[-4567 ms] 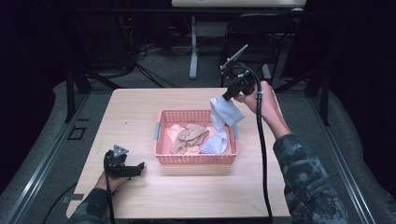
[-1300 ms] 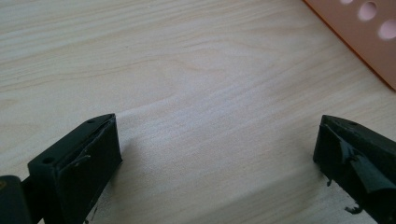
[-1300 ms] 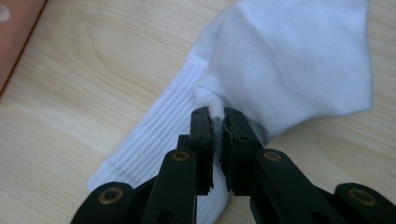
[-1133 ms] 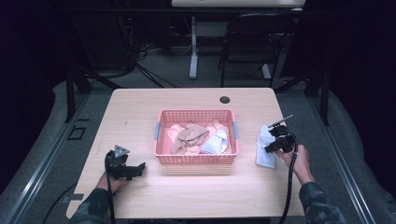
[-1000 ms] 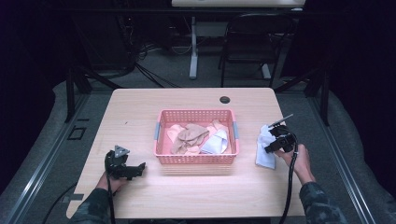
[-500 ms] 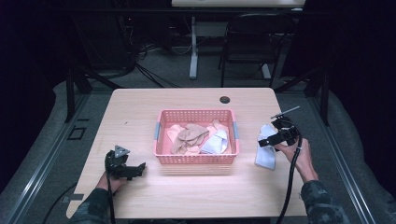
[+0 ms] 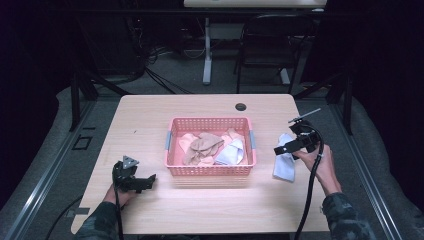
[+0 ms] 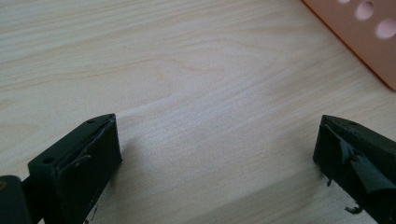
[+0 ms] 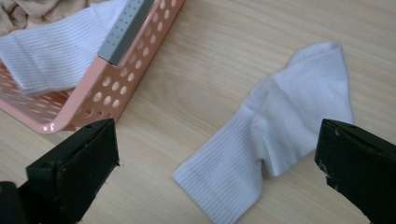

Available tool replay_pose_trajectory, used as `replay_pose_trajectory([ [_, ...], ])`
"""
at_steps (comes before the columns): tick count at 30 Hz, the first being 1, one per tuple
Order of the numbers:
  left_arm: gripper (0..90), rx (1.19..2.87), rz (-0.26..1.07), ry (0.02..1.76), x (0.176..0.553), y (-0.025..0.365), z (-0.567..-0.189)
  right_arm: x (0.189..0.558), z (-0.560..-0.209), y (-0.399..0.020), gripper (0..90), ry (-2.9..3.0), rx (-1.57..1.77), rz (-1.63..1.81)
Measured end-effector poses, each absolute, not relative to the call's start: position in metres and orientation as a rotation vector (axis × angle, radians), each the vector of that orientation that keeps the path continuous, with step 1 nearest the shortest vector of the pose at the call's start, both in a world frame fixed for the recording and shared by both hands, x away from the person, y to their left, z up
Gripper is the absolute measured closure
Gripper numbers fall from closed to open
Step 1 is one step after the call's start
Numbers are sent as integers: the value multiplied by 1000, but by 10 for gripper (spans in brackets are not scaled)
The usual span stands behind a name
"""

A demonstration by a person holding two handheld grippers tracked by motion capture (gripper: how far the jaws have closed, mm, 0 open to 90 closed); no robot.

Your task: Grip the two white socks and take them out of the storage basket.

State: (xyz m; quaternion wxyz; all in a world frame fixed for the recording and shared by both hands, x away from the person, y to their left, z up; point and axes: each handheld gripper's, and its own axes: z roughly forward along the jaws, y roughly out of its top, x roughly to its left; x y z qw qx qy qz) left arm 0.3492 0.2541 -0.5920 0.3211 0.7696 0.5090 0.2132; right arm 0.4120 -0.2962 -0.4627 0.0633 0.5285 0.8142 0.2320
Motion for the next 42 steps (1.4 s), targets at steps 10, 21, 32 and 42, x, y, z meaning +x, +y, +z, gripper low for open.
replay_pose_trajectory([
  [10, 5, 2022, 560, 1337, 349, 254, -592, 411, -443, -283, 2, 2471, 1538, 708],
  [21, 5, 2022, 560, 1337, 349, 254, -592, 415, -418, -254, 26, 2494, 1452, 738],
  [32, 5, 2022, 560, 1337, 349, 254, -592, 428, -412, -208, 59, 2575, 1342, 735],
  [42, 5, 2022, 559, 1337, 349, 254, -592, 442, -421, -169, 146, 2646, 1274, 714],
])
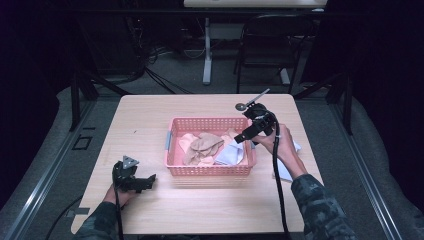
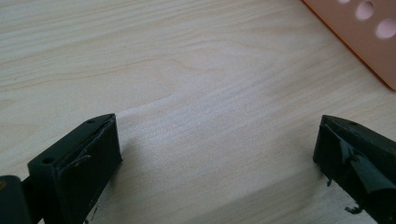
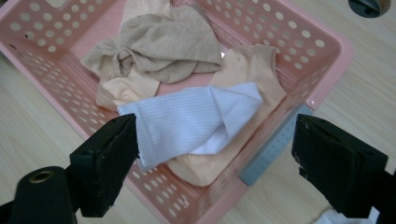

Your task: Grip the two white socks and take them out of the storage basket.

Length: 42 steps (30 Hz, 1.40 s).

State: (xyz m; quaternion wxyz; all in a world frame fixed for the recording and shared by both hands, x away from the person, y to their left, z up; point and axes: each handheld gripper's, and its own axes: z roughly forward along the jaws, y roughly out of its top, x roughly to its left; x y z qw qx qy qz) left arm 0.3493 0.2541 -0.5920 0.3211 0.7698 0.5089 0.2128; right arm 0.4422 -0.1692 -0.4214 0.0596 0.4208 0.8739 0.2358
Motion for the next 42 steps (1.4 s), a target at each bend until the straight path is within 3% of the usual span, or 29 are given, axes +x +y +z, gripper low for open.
replay_pose_trajectory([
  [14, 5, 2022, 558, 1336, 349, 254, -592, 470, -466, -139, 374, 2690, 1302, 594],
  [22, 5, 2023, 557, 1334, 349, 254, -592, 478, -484, -144, 426, 2666, 1366, 563],
  [35, 5, 2023, 555, 1333, 349, 254, -592, 482, -501, -134, 440, 2659, 1371, 485],
  [39, 5, 2023, 555, 1333, 349, 254, -592, 483, -509, -130, 472, 2634, 1401, 448],
  [42, 5, 2023, 554, 1333, 349, 254, -592, 485, -514, -131, 559, 2623, 1411, 398],
])
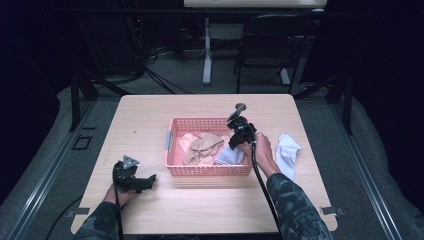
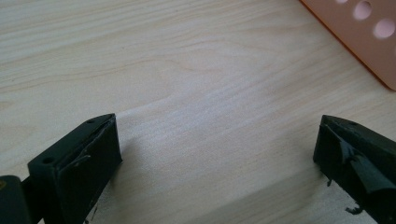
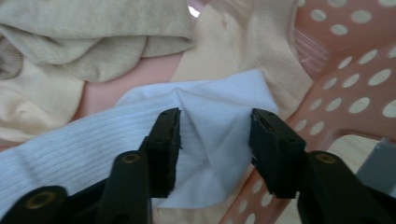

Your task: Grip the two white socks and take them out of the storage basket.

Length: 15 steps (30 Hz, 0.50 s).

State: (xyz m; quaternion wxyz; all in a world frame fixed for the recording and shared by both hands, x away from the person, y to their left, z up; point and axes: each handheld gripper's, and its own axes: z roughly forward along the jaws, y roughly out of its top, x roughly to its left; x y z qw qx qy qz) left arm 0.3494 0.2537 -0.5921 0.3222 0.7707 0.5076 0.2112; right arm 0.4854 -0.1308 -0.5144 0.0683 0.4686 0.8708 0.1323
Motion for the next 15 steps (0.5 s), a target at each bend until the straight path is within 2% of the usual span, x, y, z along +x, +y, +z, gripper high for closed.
replay_pose_trajectory([
  [2, 5, 2023, 556, 1331, 350, 254, -592, 485, -515, -131, 583, 2617, 1418, 383],
  [3, 5, 2024, 556, 1331, 350, 254, -592, 485, -516, -132, 680, 2617, 1429, 370],
  [4, 5, 2023, 556, 1331, 350, 254, -592, 485, -516, -132, 735, 2610, 1431, 371],
  [8, 5, 2024, 554, 1333, 349, 254, -592, 484, -515, -133, 872, 2602, 1440, 387],
  [15, 5, 2023, 555, 1333, 349, 254, -592, 478, -499, -136, 887, 2583, 1420, 475],
])
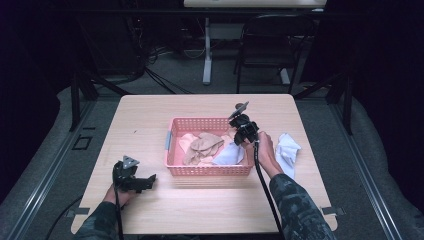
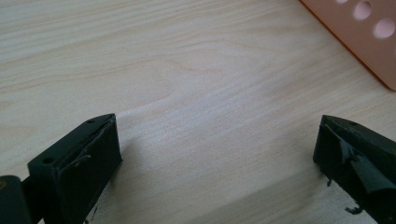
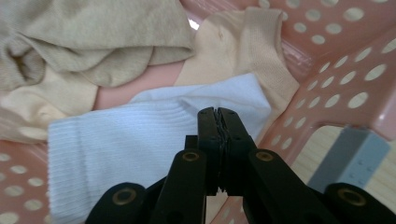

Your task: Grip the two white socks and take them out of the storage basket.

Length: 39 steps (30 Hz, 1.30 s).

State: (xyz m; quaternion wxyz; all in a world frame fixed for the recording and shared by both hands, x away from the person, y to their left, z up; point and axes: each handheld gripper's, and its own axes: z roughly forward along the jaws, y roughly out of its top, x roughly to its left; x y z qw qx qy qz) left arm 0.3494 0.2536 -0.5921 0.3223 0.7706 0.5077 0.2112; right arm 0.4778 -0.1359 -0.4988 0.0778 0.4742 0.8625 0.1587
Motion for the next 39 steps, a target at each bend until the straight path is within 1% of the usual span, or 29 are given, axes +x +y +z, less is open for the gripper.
replay_pose_trajectory([
  [7, 5, 2024, 556, 1331, 349, 254, -592, 469, -469, -140, 890, 2560, 1371, 592],
  [9, 5, 2023, 554, 1333, 349, 254, -592, 468, -466, -140, 891, 2558, 1363, 605],
  [12, 5, 2023, 555, 1333, 349, 254, -592, 464, -448, -143, 892, 2529, 1331, 664],
  [14, 5, 2023, 555, 1333, 349, 254, -592, 463, -445, -143, 893, 2524, 1330, 673],
  [19, 5, 2024, 555, 1333, 349, 254, -592, 457, -424, -141, 895, 2507, 1270, 732],
  [31, 5, 2024, 555, 1333, 349, 254, -592, 446, -391, -140, 896, 2480, 1206, 800],
  [39, 5, 2024, 555, 1333, 349, 254, -592, 440, -376, -141, 896, 2470, 1173, 813],
])
